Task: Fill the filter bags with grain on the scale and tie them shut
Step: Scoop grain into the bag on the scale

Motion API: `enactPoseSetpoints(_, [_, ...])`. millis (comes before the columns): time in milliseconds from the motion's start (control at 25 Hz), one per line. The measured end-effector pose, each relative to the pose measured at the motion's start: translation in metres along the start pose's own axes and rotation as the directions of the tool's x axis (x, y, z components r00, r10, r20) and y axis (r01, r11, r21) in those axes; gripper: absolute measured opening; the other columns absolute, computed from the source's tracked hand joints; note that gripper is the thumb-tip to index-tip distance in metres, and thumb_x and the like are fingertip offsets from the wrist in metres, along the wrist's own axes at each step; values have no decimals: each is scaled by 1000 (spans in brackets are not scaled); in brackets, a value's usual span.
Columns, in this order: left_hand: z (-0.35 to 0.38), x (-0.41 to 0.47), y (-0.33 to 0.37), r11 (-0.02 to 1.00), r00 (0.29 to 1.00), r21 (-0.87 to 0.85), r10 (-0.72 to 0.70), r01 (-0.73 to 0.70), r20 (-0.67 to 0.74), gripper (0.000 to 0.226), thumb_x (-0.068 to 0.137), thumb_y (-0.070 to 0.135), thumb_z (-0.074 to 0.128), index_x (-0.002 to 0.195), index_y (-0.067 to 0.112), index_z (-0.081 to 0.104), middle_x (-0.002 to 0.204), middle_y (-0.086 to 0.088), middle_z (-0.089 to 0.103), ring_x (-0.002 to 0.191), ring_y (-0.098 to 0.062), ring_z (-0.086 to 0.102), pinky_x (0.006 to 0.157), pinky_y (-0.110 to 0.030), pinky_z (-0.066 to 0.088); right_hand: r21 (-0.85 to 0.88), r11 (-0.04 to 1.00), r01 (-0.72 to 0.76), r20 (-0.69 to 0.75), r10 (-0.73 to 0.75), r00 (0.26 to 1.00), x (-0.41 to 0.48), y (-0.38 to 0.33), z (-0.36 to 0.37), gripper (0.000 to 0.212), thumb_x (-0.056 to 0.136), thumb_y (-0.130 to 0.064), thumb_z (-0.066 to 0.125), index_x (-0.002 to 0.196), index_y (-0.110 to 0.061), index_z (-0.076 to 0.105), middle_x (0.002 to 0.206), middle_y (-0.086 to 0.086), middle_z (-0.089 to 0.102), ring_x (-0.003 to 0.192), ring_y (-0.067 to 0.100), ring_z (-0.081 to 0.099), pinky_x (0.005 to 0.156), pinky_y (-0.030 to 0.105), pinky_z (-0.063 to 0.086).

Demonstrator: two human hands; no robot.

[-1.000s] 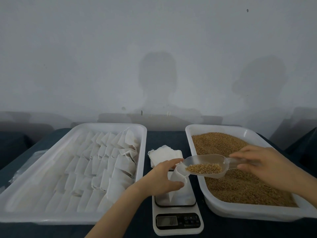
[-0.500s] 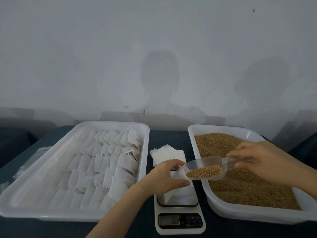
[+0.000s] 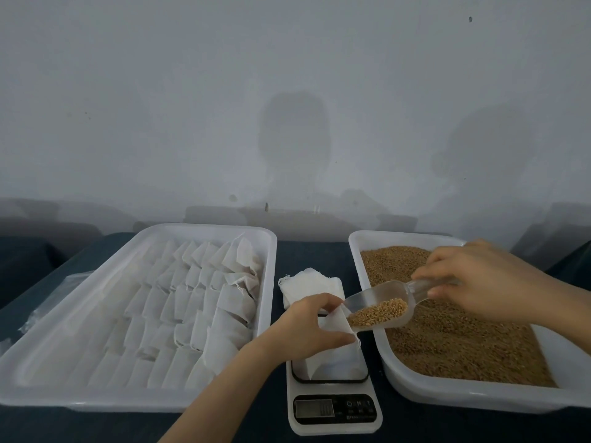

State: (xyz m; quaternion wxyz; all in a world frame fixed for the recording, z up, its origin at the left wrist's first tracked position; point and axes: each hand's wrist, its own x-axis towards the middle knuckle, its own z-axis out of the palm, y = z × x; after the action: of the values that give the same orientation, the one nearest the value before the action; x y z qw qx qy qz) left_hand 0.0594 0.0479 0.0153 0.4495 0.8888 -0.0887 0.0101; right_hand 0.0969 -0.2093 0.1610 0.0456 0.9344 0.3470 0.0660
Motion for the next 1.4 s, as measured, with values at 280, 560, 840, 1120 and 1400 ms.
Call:
enactPoseSetpoints(280, [3, 4, -1, 1000, 1000, -16, -11, 11, 13, 60, 74, 46, 77, 127, 36, 49, 119, 22, 53, 111, 2, 51, 88, -11, 41, -93, 995, 29, 40, -25, 999, 10, -7, -8, 26, 90, -48, 50, 116, -54, 54, 102, -33, 47, 87, -8, 40, 90, 21, 23])
enactPoseSetpoints(560, [2, 5, 3, 998, 1000, -56, -3, 3, -11, 55, 75, 43, 77, 122, 38, 48, 106, 33, 51, 103, 14, 50, 75, 1, 41, -223, 970, 97, 53, -88, 995, 26, -23, -24, 20, 91, -43, 49, 107, -47, 59, 94, -20, 54, 86, -2, 50, 92, 25, 23])
enactPoseSetpoints(840, [4, 6, 1, 994, 999, -106, -5, 1, -39, 55, 78, 40, 74, 125, 32, 47, 120, 18, 56, 112, -2, 55, 84, -11, 46, -472, 859, 198, 59, -194, 979, 42, -58, -43, 20, 90, -29, 45, 94, -33, 64, 93, -12, 56, 89, 10, 57, 102, 34, 27])
enactPoseSetpoints(1120, [4, 5, 0, 996, 997, -92, -26, 19, -74, 58, 74, 44, 76, 122, 32, 46, 118, 16, 57, 107, 0, 55, 75, -6, 43, -608, 759, 231, 70, -238, 969, 49, -85, -52, 20, 85, -18, 49, 94, -27, 65, 90, -6, 58, 89, 18, 57, 102, 38, 28])
enactPoseSetpoints(1400, [3, 6, -1, 992, 996, -97, -80, 75, -51, 66, 73, 42, 78, 125, 36, 37, 107, 18, 51, 98, 0, 54, 67, -8, 41, -662, 702, 263, 47, -312, 949, 51, -104, -52, 20, 82, -11, 47, 90, -21, 62, 89, -2, 56, 88, 22, 53, 105, 41, 24])
